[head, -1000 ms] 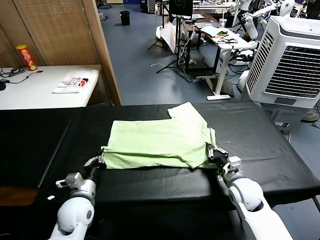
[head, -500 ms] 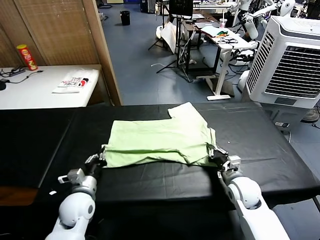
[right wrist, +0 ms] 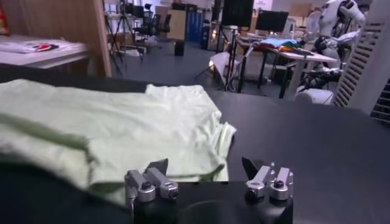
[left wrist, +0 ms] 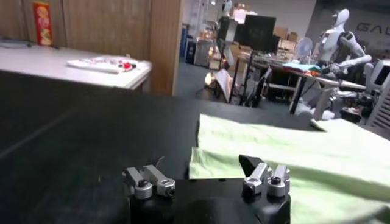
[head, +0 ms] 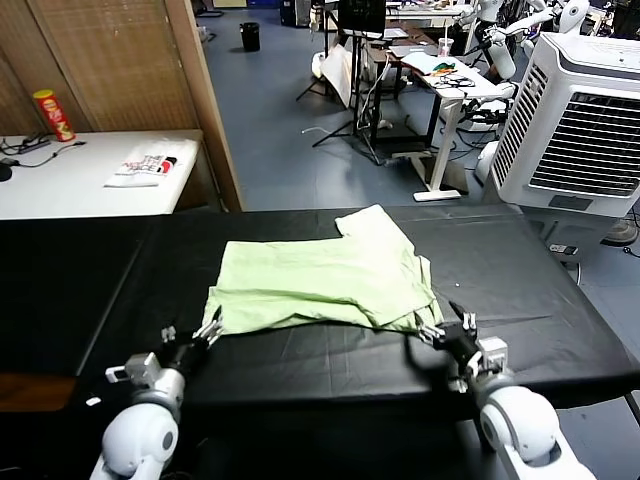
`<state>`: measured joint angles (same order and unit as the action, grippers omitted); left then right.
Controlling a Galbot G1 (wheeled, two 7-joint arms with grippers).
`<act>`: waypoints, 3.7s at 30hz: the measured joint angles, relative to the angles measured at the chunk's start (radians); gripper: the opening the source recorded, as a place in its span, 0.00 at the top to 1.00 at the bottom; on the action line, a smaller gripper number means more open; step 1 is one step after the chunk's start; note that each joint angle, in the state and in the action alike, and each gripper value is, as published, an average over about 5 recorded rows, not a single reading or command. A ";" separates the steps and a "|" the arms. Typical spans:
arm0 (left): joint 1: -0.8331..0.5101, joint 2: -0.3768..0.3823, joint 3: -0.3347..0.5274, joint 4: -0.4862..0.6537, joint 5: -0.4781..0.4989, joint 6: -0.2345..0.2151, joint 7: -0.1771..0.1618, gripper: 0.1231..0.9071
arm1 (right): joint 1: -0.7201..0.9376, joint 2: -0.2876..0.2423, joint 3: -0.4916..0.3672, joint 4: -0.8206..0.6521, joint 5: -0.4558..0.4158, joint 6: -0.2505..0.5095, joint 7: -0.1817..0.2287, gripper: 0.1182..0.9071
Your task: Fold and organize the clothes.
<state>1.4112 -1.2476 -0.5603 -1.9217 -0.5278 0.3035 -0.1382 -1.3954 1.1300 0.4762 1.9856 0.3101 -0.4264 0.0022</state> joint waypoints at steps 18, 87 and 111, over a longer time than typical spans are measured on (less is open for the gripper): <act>0.026 0.021 0.006 0.018 -0.014 0.009 0.024 0.84 | -0.001 -0.014 -0.014 0.003 0.006 -0.026 0.003 0.99; -0.519 0.250 0.212 0.161 -0.365 0.386 -0.183 0.14 | 0.805 -0.077 -0.364 -0.462 0.393 -0.232 0.217 0.14; -0.533 0.233 0.234 0.309 -0.340 0.410 -0.126 0.19 | 0.968 0.140 -0.455 -0.843 0.277 -0.251 0.117 0.20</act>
<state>0.8779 -1.0146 -0.3259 -1.6123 -0.8675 0.7131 -0.2644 -0.4277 1.2703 0.0216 1.1428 0.5873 -0.6771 0.1193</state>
